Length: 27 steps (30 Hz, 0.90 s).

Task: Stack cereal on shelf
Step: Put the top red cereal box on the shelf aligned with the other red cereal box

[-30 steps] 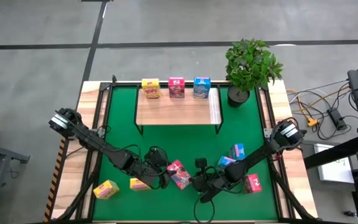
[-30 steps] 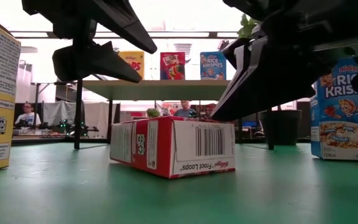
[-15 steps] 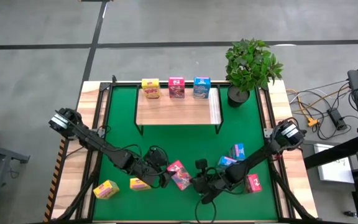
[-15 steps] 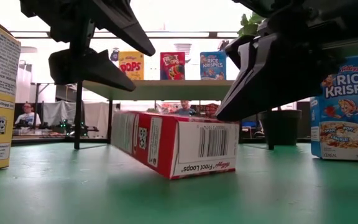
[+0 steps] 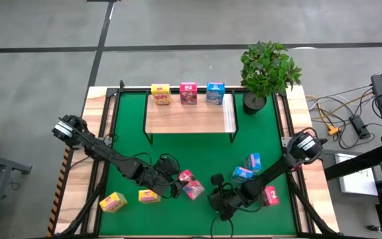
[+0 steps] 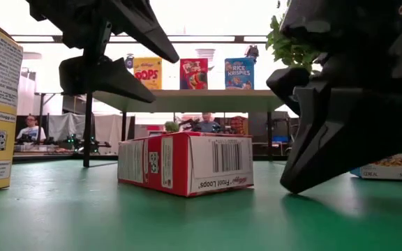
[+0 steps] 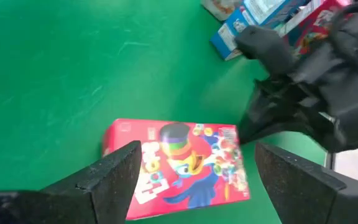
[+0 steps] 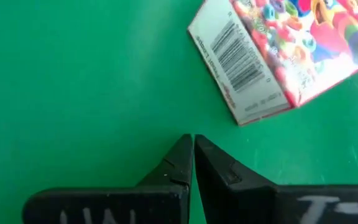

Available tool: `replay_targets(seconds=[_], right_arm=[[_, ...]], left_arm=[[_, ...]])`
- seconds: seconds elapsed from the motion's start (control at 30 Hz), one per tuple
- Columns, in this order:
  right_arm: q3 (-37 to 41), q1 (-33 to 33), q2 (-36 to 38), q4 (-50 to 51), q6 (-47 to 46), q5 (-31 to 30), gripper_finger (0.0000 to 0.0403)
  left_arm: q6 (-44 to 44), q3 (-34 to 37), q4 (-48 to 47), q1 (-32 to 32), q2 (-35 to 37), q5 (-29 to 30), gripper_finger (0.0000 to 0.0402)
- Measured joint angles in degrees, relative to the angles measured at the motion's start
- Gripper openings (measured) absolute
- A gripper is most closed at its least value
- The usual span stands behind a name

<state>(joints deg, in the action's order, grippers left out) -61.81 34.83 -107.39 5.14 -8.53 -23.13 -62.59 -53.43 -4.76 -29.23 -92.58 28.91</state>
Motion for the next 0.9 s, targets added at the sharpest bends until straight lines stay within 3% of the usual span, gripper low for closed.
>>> replay_targets(seconds=[0.33, 0.57, 0.9], right_arm=[[-0.52, -0.07, 0.06, -0.77, -0.42, -0.99, 0.0009], [-3.06, -0.08, 0.97, 0.06, -1.09, -1.35, 0.0009], [-9.69, -0.88, 1.2, 5.08, -6.93, -1.38, 0.0009]], left_arm=[[5.18, 0.02, -0.22, 0.0, 0.04, 0.0, 0.0296], [14.45, 0.02, -0.98, -0.35, 0.04, -2.72, 0.0296], [10.84, 0.01, -4.55, -0.22, 0.02, -3.52, 0.0296]])
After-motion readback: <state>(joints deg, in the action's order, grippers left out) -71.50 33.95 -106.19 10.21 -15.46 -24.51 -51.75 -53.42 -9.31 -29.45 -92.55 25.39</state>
